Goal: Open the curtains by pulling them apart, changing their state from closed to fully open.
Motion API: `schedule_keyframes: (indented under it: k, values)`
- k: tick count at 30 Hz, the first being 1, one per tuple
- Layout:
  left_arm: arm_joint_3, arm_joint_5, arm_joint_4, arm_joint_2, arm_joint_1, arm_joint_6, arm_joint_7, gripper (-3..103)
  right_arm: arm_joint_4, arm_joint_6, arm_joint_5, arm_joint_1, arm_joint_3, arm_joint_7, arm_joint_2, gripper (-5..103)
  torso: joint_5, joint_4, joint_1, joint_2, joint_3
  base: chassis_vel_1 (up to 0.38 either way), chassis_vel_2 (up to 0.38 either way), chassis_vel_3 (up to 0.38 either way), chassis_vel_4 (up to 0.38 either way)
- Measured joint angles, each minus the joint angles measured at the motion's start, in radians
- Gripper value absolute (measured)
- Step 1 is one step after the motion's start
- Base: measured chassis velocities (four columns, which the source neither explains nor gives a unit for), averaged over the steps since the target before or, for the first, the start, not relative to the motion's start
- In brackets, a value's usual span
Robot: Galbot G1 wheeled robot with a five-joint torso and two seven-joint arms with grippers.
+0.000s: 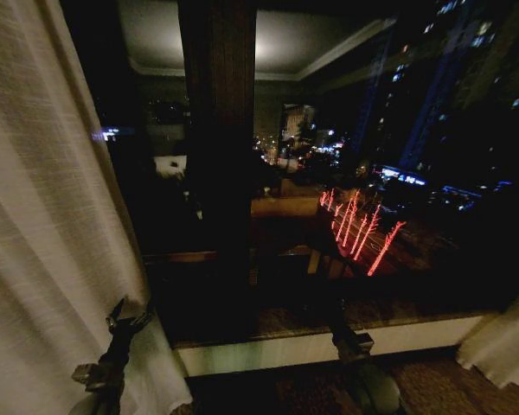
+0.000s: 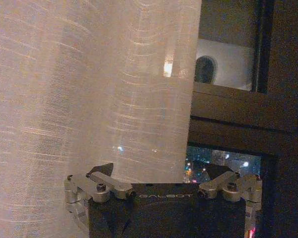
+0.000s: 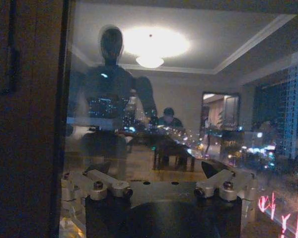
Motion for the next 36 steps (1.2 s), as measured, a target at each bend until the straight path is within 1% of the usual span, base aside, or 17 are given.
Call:
schedule_keyframes:
  k: [2,7,8,12,13,14,16,17,18,19,20,21,22,29,32,33,36]
  values:
    - [0.007,0.003,0.000,0.000,-0.004,0.007,-0.009,100,0.000,0.000,0.000,0.000,0.000,0.000,0.000,100,0.0000,0.0001,0.000,0.000,0.000,0.000,0.000,0.000,0.000]
    - [0.166,0.065,-0.024,-0.008,-0.092,0.148,-0.147,100,0.000,0.000,0.000,0.000,0.000,0.000,0.000,100,-0.0001,-0.0002,0.000,0.000,0.000,0.000,0.000,0.000,0.000]
    - [0.166,0.065,-0.024,-0.008,-0.092,0.148,-0.147,100,0.000,0.000,0.000,0.000,0.000,0.000,0.000,100,-0.0001,-0.0002,0.000,0.000,0.000,0.000,0.000,0.000,0.000]
    - [0.300,0.118,-0.045,-0.016,-0.165,0.267,-0.265,100,0.000,0.000,0.000,0.000,0.000,0.000,0.000,100,0.0001,-0.0002,0.000,0.000,0.000,0.000,0.000,0.000,0.000]
    - [0.323,0.127,-0.049,-0.017,-0.178,0.288,-0.286,100,0.000,0.000,0.000,0.000,0.000,0.000,0.000,100,0.0001,-0.0002,0.000,0.000,0.000,0.000,0.000,0.000,0.000]
    - [0.323,0.127,-0.049,-0.017,-0.178,0.288,-0.286,100,0.000,0.000,0.000,0.000,0.000,0.000,0.000,100,0.0001,-0.0002,0.000,0.000,0.000,0.000,0.000,0.000,0.000]
    - [0.412,0.163,-0.062,-0.021,-0.227,0.368,-0.366,100,0.000,0.000,0.000,0.000,0.000,0.000,0.000,100,0.0001,-0.0001,0.000,0.000,0.000,0.000,0.000,0.000,0.000]
    - [0.442,0.174,-0.067,-0.022,-0.243,0.395,-0.391,100,0.000,0.000,0.000,0.000,0.000,0.000,0.000,100,0.0002,-0.0002,0.000,0.000,0.000,0.000,0.000,0.000,0.000]
    - [0.460,0.184,-0.068,-0.023,-0.254,0.405,-0.404,100,0.000,0.000,0.000,0.000,0.000,0.000,0.000,100,0.0000,-0.0003,0.000,0.000,0.000,0.000,0.000,0.000,0.000]
    - [0.460,0.184,-0.068,-0.023,-0.254,0.405,-0.404,100,0.000,0.000,0.000,0.000,0.000,0.000,0.000,100,0.0000,-0.0003,0.000,0.000,0.000,0.000,0.000,0.000,0.000]
    - [0.462,0.228,-0.051,-0.003,-0.276,0.385,-0.411,100,0.000,0.000,0.000,0.000,0.001,0.000,0.000,100,-0.0006,-0.0007,0.000,0.000,0.000,0.000,0.000,0.000,0.000]
    - [0.454,0.243,-0.041,0.012,-0.281,0.368,-0.412,100,0.000,0.000,0.000,0.000,0.000,0.000,0.000,100,0.0012,-0.0004,0.000,0.000,0.000,0.000,0.000,0.000,0.000]
    - [0.449,0.253,-0.033,0.025,-0.283,0.353,-0.410,100,0.000,0.000,0.000,0.000,0.000,0.000,0.000,100,-0.0002,0.0000,0.000,0.000,0.000,0.000,0.000,0.000,0.000]
    - [0.429,0.265,-0.025,0.040,-0.277,0.311,-0.398,100,0.000,0.000,0.000,0.000,0.000,0.000,0.000,100,-0.0002,-0.0001,0.000,0.000,0.000,0.000,0.000,0.000,0.000]
    - [0.417,0.279,-0.022,0.046,-0.262,0.262,-0.374,100,0.000,0.000,0.000,0.000,0.000,0.000,0.000,100,0.0000,-0.0002,0.000,0.000,0.000,0.000,0.000,0.000,0.000]
    - [0.410,0.283,-0.026,0.049,-0.244,0.235,-0.362,100,0.000,0.000,0.000,0.000,0.000,0.000,0.000,100,0.0000,-0.0002,0.000,0.000,0.000,0.000,0.000,0.000,0.000]
    - [0.393,0.285,-0.055,0.053,-0.204,0.212,-0.357,100,0.000,0.000,0.000,0.000,0.000,0.000,0.000,100,-0.0003,0.0000,0.000,0.000,0.000,0.000,0.000,0.000,0.000]
